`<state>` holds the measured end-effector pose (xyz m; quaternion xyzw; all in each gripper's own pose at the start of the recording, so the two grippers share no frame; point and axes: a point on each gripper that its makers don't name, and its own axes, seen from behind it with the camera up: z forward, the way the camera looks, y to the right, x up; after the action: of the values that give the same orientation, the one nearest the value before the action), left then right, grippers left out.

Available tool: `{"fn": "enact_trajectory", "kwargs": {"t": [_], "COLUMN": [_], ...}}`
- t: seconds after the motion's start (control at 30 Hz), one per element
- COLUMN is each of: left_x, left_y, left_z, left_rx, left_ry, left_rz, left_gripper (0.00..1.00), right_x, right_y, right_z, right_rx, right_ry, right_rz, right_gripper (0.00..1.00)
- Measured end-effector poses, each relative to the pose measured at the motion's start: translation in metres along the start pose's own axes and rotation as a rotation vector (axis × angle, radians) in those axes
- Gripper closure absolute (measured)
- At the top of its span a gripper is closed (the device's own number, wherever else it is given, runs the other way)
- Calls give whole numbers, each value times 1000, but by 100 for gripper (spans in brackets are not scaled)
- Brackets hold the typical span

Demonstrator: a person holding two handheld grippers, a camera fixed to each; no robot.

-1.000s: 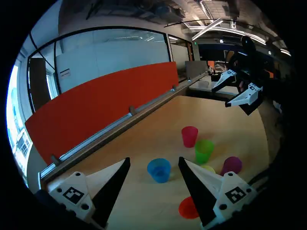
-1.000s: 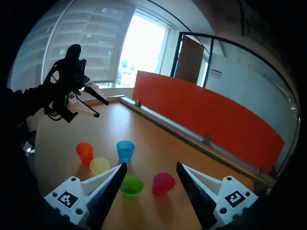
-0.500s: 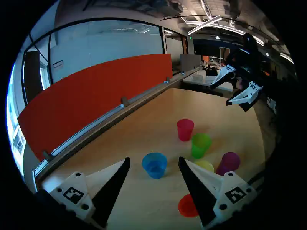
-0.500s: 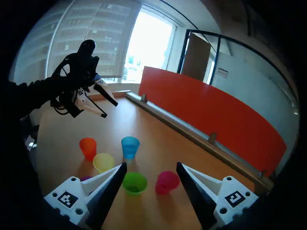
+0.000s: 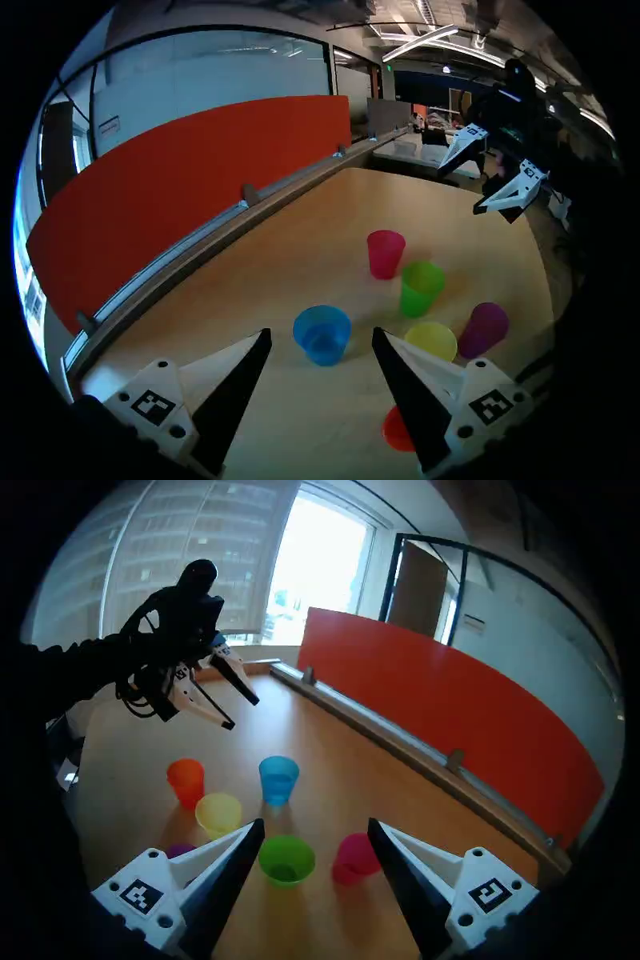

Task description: Pour water

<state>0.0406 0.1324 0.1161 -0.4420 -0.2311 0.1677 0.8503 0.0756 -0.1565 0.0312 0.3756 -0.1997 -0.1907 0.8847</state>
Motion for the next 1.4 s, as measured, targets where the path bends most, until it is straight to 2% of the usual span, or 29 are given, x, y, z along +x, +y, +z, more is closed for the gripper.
{"fn": "enact_trajectory", "kwargs": {"t": [0.27, 0.57, 1.4], "left_x": [-9, -23, -50], "left_y": [-2, 1, -1], "left_z": [18, 39, 80], "left_rx": [-25, -54, -103], "left_ry": [-27, -67, -145], "left_rz": [16, 32, 69], "left_gripper": [7, 7, 7], "right_x": [-11, -24, -51], "right_y": [-3, -5, -11], "right_z": [9, 18, 41], "right_rx": [16, 32, 69], "right_ry": [-20, -40, -82], "right_rz": [6, 15, 32], "right_gripper": [0, 0, 0]}}
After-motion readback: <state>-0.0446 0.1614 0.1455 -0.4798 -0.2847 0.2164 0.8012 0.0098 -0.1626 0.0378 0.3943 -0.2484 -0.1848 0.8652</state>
